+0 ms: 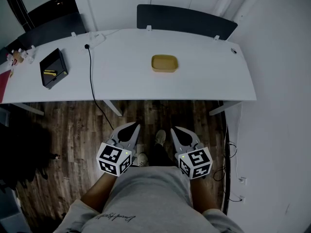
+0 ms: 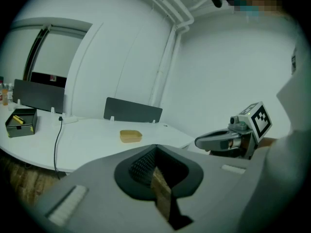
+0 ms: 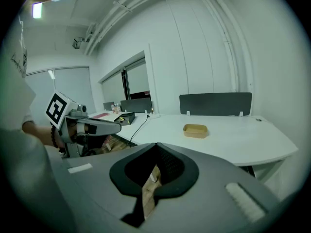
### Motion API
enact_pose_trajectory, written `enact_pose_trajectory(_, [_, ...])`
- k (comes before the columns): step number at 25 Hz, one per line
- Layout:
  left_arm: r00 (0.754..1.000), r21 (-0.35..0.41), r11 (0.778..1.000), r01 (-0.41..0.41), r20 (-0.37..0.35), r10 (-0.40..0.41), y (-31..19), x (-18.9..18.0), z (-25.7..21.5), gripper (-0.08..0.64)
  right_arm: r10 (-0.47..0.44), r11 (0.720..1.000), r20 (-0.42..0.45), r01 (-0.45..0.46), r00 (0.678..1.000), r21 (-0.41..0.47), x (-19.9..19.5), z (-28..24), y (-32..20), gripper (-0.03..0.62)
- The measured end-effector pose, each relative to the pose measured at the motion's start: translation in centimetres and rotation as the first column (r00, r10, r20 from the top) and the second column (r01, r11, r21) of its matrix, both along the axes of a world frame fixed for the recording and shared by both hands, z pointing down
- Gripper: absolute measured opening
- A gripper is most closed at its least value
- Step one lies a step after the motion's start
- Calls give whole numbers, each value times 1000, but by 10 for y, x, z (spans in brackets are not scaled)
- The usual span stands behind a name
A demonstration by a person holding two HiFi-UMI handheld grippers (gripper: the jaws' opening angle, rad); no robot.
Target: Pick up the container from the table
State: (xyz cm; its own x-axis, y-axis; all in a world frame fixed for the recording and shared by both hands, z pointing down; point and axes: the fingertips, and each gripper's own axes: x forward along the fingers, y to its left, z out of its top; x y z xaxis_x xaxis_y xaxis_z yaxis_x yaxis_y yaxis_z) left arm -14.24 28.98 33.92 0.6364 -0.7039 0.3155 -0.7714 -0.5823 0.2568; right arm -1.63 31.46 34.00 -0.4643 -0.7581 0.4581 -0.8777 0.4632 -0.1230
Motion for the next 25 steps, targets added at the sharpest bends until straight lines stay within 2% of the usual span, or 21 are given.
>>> enact_pose_trajectory(8, [1000,34,999,0,14,-1,-16,-1,-2,0,-19,1000,-8,19,1000,16,-5,-1,-20,15])
enact_pose_trajectory(15, [1000,22,1000,10,4,-10,-41,-1,5,0,-33,999,-13,33,999,23,-7,6,-47,15])
enact_pose_trajectory(25, [1000,22,1000,9,4,-9,-89,17,12,0,-36,999,-5,36,999,35,10,12,-98,15])
